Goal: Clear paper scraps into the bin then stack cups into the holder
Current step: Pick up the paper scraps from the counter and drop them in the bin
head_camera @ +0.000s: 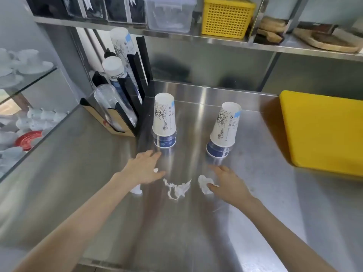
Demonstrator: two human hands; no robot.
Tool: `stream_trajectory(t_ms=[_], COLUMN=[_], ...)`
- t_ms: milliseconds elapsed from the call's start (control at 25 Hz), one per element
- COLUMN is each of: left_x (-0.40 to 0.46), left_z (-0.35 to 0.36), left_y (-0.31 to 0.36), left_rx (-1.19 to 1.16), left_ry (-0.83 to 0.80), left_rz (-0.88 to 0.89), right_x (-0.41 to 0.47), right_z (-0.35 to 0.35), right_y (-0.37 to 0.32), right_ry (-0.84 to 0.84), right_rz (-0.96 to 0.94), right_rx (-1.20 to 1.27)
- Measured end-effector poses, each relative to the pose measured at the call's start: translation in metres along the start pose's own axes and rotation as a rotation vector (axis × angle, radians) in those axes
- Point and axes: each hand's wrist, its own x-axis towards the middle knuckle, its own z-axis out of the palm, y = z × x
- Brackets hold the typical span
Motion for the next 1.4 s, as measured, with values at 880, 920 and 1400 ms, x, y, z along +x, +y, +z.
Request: stream_trajectory(t_ms=[880,920,1400], left_x=[-0.008,-0.008,-0.021], left_z=[0.082,0.083,0.09], left_y=[-0.015,-0.016,-0.018], left_rx=[-0.153,-0.186,-0.386], left_ry=[0.104,0.106,0.168], left_rz=[-0.255,-0.249,-0.227], right_x=[0.009,0.01,0.035], right_z=[0.044,0.042,0.049], right_y=[0.022,0.022,-0.038], right_ry=[-0.063,-0.061,-0.062], right_rz=[0.033,0.028,-0.205], right_rx=[-0.012,-0.01,0.019])
